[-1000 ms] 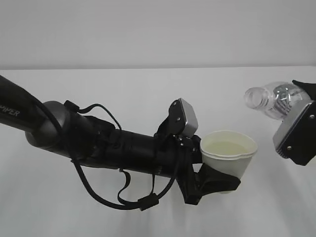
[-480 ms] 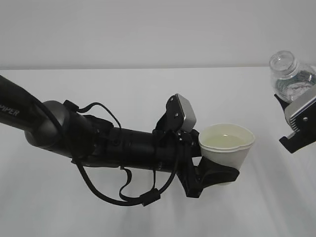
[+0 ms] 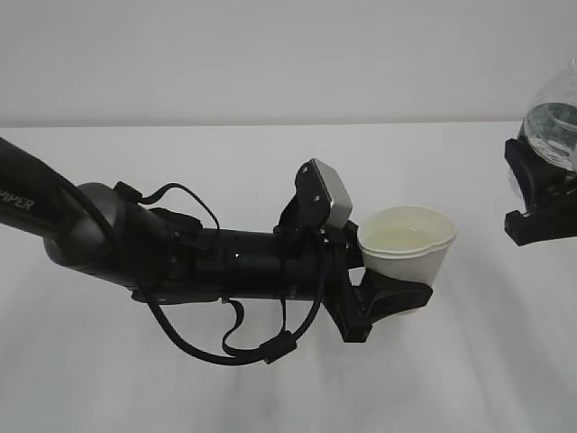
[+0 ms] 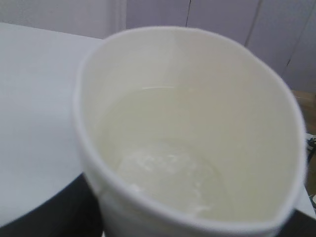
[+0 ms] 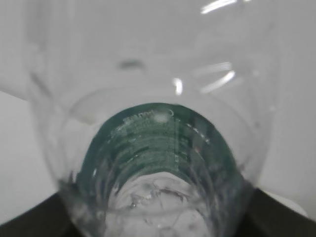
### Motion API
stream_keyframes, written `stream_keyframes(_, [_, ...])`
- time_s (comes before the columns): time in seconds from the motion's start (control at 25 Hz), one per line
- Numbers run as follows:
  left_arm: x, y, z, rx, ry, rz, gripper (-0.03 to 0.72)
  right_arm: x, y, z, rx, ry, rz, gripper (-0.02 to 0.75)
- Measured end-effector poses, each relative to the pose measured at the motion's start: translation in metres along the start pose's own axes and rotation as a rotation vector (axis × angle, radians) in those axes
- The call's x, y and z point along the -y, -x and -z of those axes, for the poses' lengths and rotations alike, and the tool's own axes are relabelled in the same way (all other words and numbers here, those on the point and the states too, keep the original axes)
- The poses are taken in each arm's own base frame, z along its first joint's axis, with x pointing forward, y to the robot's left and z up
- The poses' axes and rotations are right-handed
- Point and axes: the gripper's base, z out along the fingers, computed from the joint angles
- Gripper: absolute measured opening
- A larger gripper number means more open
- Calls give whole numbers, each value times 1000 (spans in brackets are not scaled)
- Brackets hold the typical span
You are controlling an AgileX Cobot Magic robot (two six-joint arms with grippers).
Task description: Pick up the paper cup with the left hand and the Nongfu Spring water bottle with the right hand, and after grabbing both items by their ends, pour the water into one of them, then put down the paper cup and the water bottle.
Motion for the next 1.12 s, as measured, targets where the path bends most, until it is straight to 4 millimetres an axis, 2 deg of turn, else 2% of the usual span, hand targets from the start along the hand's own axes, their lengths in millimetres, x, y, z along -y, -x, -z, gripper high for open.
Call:
stream_keyframes(0.16, [-2, 0, 0, 0, 26, -4, 447, -3, -2, -3, 24, 17, -131, 428])
stream_keyframes(0.36, [-5, -2, 0, -25, 50, -16, 447, -10, -18, -9, -21, 37, -237, 428])
stream_keyframes(0.84, [-9, -1, 0, -8, 95, -16, 447, -23, -50, -19, -155, 72, -256, 428])
stream_keyframes(1.12, [-9, -1, 0, -7, 98, -18, 447, -31, -67, -41, -197, 84, -254, 428])
